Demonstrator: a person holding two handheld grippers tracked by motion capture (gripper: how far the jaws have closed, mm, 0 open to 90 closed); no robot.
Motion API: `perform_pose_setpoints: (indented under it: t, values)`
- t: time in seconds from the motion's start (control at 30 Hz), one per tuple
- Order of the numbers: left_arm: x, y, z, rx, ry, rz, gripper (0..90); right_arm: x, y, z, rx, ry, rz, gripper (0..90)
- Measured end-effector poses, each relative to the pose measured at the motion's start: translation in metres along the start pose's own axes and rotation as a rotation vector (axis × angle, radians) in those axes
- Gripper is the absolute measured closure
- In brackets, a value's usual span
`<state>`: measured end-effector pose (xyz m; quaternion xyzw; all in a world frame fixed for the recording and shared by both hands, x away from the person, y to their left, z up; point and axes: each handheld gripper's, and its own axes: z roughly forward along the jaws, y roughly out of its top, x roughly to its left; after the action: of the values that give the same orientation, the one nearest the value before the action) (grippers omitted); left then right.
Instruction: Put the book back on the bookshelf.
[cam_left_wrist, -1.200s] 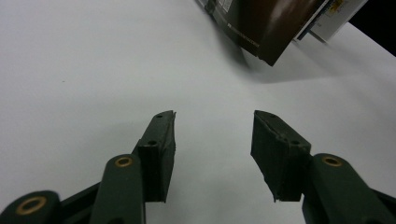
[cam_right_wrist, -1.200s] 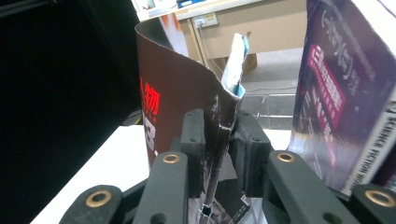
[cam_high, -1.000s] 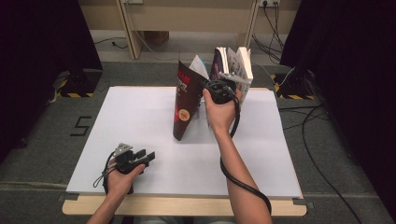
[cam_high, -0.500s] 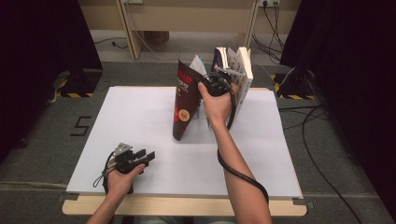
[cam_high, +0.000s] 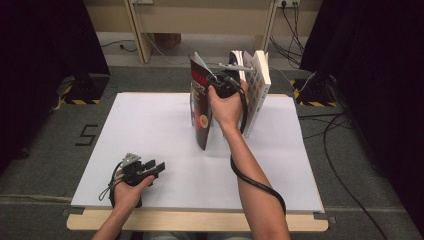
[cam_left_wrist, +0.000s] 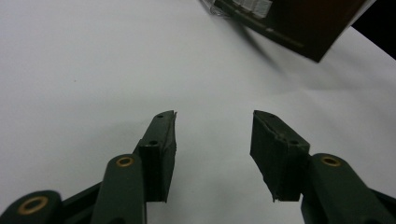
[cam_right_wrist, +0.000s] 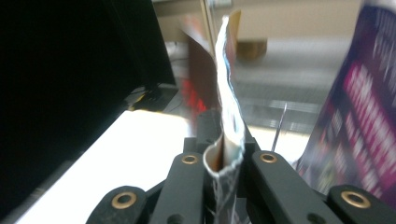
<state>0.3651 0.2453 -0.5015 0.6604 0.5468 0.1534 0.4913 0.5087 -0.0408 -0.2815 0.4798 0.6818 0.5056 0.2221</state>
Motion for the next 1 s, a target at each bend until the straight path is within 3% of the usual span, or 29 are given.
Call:
perform_pose_setpoints:
  t: [0.03, 0.1, 0.2, 0.3, 0.63, 0.87, 1.0]
  values:
    - [0.000, 0.000, 0.000, -0.001, -0.001, -0.001, 49.9, 0.006, 0.004, -0.005, -0.017, -0.012, -0.040, 87.4]
    - [0.000, 0.000, -0.001, -0.003, -0.001, -0.001, 49.9, 0.011, 0.009, -0.011, -0.055, -0.032, -0.073, 87.4]
    - [0.000, 0.000, -0.001, -0.003, 0.000, 0.001, 49.9, 0.012, 0.017, -0.020, -0.125, -0.049, -0.079, 87.4]
    - [-0.001, 0.000, -0.001, -0.003, -0.002, 0.001, 49.9, 0.006, 0.022, -0.017, -0.159, -0.080, -0.069, 87.4]
    - [0.001, 0.000, -0.001, -0.003, -0.002, -0.003, 50.0, -0.010, 0.015, 0.021, -0.179, -0.151, -0.016, 87.4]
    - [0.003, 0.000, -0.001, -0.001, 0.001, -0.004, 50.0, -0.006, 0.005, 0.020, -0.179, -0.158, -0.018, 87.4]
    - [0.001, 0.000, -0.003, -0.008, -0.003, 0.001, 50.0, -0.006, -0.007, 0.026, -0.187, -0.190, -0.031, 87.2]
